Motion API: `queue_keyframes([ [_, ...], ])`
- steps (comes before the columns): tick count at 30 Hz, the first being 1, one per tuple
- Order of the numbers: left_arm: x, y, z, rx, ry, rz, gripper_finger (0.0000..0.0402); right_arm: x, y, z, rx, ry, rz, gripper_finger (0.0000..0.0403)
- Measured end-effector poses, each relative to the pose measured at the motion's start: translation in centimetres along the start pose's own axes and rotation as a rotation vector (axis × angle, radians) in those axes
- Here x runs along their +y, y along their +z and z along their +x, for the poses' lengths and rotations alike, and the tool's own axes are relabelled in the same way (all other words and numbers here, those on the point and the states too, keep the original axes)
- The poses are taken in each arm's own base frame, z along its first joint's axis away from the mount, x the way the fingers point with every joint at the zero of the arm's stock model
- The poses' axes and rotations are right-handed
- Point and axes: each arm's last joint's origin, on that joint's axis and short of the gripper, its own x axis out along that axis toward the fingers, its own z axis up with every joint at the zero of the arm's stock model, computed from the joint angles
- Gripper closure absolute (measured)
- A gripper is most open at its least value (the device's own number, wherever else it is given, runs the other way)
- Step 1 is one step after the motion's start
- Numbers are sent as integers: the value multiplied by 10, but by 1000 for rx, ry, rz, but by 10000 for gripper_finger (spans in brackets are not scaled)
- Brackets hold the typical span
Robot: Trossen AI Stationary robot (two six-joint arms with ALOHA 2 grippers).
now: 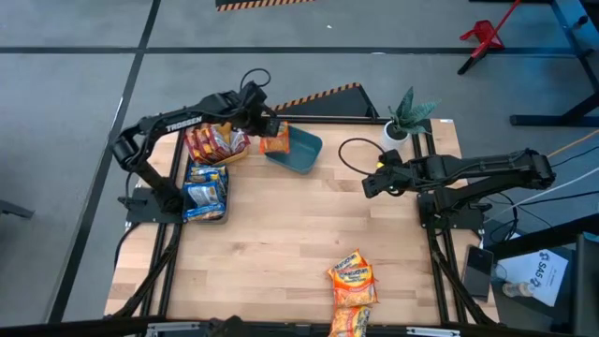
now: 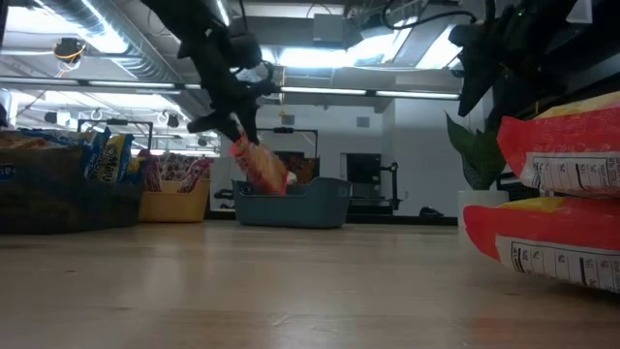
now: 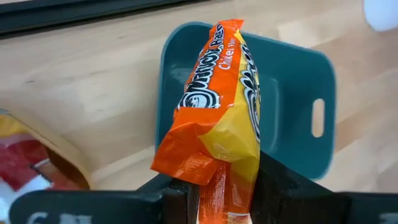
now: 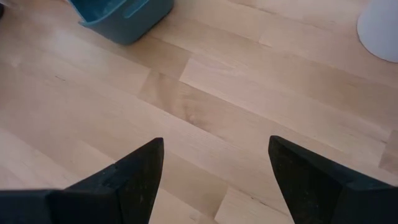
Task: Sort Maruchan noodles
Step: Put the orange noodle pack into the blue bin
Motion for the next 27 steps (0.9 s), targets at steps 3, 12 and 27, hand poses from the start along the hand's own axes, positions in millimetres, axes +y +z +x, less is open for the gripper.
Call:
queue_keyframes([
  [3, 2, 1, 5, 11, 11, 20, 310, 0, 0, 0, 0, 1, 0, 123],
  [12, 12, 1, 6, 53, 59, 83, 310, 0, 0, 0, -1, 1, 0, 123],
  [27, 15, 1, 6, 42, 111, 152, 310, 37, 3, 32, -30, 128, -186, 123],
])
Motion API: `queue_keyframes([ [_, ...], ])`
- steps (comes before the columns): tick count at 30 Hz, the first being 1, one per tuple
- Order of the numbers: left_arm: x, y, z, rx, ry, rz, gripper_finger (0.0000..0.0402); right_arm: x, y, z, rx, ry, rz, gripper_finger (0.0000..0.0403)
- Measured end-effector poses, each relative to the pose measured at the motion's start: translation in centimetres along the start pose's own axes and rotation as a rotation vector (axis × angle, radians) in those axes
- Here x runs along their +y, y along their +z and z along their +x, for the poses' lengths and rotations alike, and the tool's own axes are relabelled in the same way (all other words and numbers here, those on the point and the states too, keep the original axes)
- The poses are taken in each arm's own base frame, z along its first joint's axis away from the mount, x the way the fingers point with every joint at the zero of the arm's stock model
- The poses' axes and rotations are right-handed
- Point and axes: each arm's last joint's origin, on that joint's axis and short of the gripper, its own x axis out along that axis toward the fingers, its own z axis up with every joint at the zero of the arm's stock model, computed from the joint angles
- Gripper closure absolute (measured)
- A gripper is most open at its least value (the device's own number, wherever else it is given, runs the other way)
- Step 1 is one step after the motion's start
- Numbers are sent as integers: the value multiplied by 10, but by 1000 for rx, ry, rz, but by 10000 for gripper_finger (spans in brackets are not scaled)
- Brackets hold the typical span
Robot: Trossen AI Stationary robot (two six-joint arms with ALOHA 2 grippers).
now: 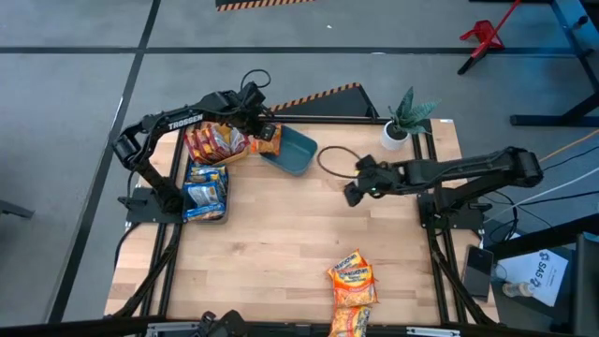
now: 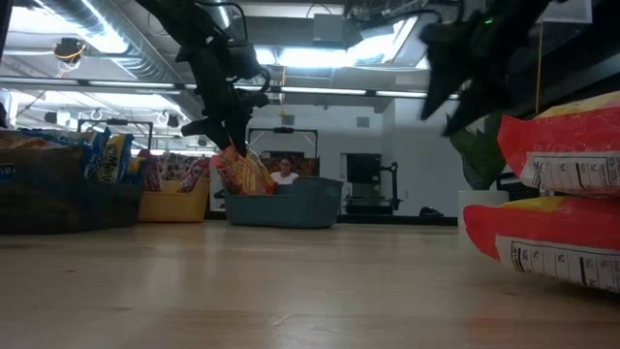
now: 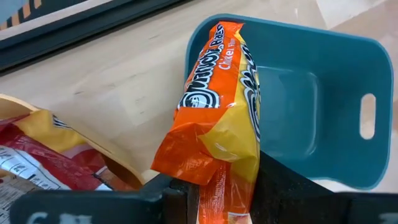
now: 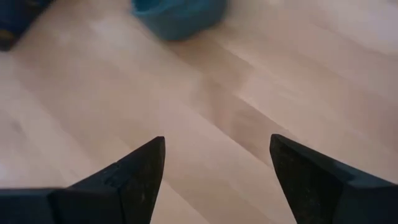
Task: Sort Maruchan noodles
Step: Put the orange noodle pack into the blue bin
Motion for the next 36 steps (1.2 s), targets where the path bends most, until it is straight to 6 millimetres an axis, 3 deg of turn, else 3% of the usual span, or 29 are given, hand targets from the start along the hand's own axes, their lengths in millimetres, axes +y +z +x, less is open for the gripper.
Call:
queue_keyframes([
  [9, 2, -4, 0, 45, 16, 73, 310, 16, 15, 62, 6, 95, -17, 123],
  [16, 1, -4, 0, 37, 20, 142, 309, 8, 28, 87, -8, 97, -27, 123],
  [29, 0, -3, 0, 17, 38, 204, 241, 3, 36, 93, -27, 108, -19, 123],
  [36, 1, -2, 0, 2, 56, 204, 233, 8, 41, 96, -79, 146, -33, 123],
])
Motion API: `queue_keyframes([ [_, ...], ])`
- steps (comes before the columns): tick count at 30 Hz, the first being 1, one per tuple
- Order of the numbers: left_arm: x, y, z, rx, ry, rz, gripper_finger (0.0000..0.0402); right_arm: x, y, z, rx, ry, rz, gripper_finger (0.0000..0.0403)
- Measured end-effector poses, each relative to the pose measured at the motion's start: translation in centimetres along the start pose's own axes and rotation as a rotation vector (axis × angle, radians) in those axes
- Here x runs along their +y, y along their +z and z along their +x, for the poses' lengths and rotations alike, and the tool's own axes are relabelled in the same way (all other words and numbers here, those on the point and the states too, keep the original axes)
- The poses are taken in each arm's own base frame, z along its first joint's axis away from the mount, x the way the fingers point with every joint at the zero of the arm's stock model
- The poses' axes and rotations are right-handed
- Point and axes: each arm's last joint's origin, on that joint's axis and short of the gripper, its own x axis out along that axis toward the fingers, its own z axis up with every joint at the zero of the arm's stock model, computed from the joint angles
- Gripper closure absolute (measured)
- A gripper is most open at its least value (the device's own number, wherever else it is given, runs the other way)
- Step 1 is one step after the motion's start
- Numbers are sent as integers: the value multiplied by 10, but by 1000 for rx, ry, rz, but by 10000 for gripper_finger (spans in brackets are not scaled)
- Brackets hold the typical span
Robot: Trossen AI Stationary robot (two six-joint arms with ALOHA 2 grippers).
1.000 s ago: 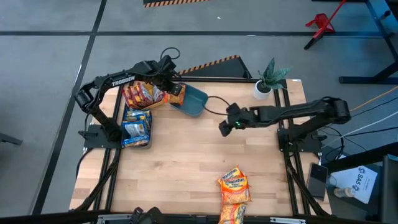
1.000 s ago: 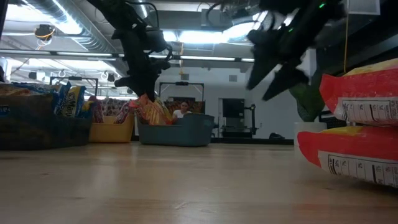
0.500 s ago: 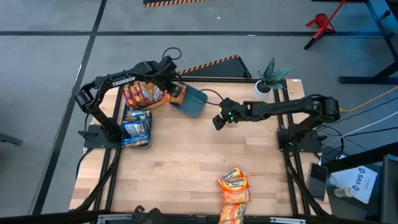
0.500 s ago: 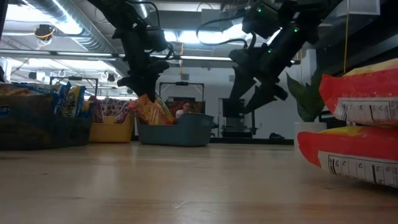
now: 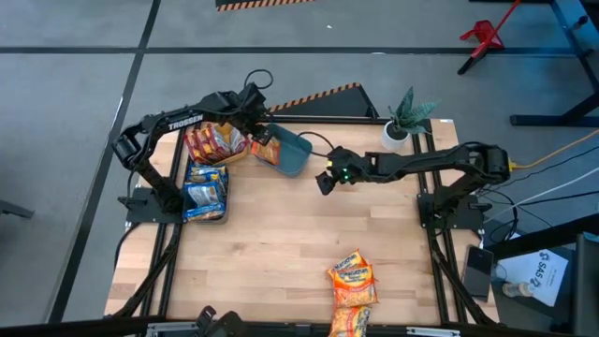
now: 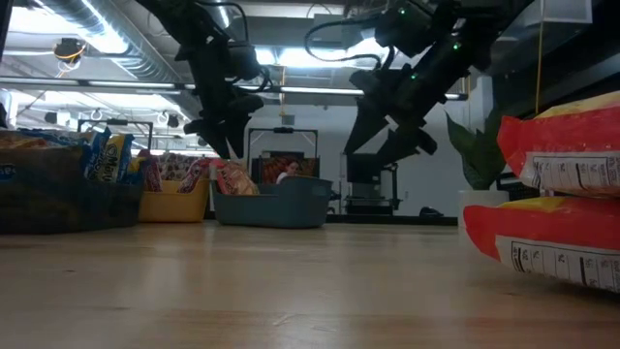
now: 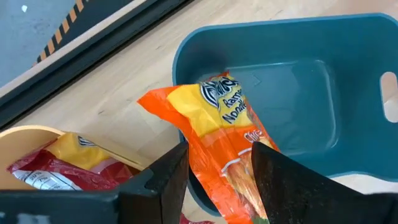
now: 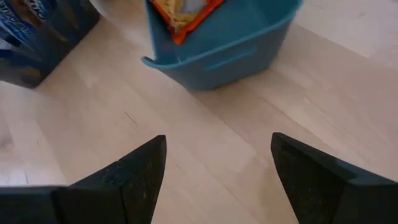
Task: Sort Maruchan noodles
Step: Put the orange noodle pack into the blue bin
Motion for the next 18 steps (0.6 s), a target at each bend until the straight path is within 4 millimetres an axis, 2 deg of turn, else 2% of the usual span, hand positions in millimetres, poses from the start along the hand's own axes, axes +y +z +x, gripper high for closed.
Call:
queue_keyframes([
  [5, 1, 8, -9, -45, 34, 4, 232, 0, -4, 13, 17, 5, -25, 123],
  [10, 2, 28, -30, -146, 71, 6, 232, 2, -4, 19, 44, 9, -54, 123],
  [13, 0, 40, -50, -192, 69, 3, 232, 6, 0, 13, 104, 10, -94, 123],
  [15, -3, 47, -66, -215, 42, 2, 232, 8, 4, 3, 218, -7, -129, 123],
  [18, -13, 54, -89, -228, -65, 14, 232, 14, 5, -20, 455, -33, -170, 123],
])
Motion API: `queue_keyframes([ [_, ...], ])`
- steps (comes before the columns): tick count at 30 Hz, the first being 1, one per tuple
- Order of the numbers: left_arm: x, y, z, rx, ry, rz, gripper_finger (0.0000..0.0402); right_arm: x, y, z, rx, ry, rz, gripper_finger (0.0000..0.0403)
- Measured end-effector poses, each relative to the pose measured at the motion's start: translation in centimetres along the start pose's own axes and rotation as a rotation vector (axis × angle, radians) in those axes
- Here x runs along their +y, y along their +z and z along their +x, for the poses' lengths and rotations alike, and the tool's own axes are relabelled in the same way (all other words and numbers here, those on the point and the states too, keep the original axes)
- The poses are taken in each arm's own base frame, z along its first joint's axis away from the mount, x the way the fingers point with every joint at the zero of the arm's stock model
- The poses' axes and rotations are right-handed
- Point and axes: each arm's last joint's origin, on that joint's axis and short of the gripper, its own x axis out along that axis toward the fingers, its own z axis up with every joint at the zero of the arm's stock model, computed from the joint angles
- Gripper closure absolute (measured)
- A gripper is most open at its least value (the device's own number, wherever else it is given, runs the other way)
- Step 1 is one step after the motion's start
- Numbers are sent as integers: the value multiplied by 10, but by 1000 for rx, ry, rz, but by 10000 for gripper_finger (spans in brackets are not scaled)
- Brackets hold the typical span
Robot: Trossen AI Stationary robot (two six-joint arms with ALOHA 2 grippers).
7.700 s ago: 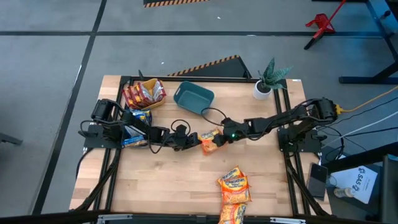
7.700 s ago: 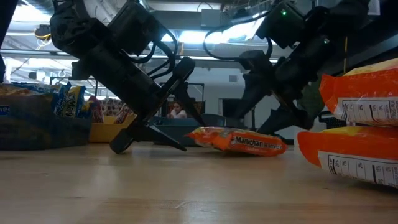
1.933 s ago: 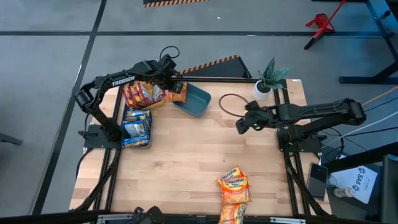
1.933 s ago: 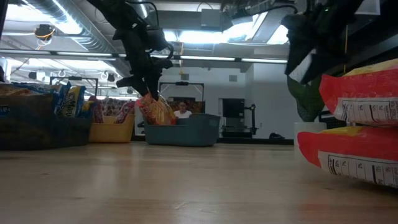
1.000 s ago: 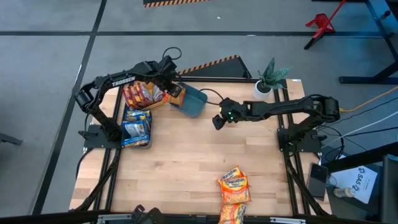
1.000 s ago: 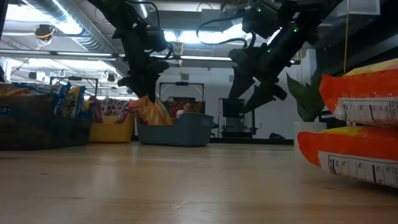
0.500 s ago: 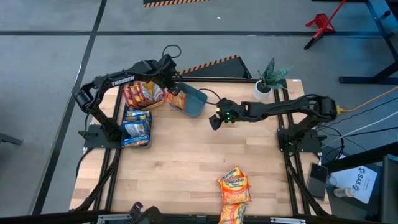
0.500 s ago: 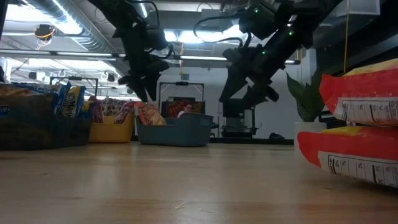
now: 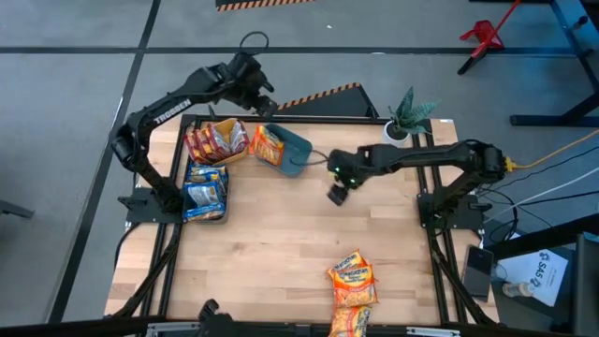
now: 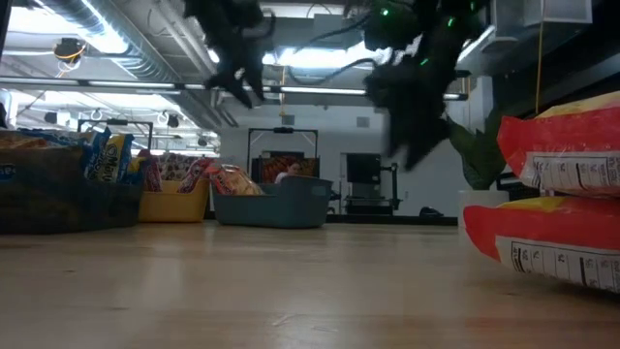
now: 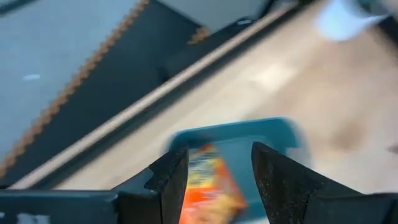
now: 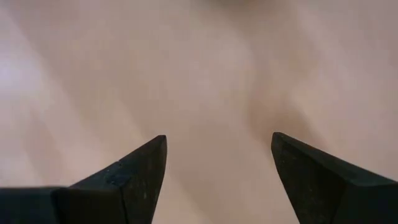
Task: Sort Maruchan noodles
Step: Put the orange noodle pack into the blue bin
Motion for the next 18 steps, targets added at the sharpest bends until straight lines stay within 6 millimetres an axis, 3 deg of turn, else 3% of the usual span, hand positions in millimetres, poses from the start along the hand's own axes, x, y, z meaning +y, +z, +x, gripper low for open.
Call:
queue_keyframes([
  [5, -24, 10, -26, -22, -182, 25, 232, 33, -45, -27, 258, -89, -65, 123],
  [13, -63, 6, -38, -18, -372, 116, 232, 94, -136, -67, 221, -41, -165, 123],
  [18, -95, -12, -38, 77, -548, 172, 232, 122, -192, -78, 218, 19, -205, 123],
])
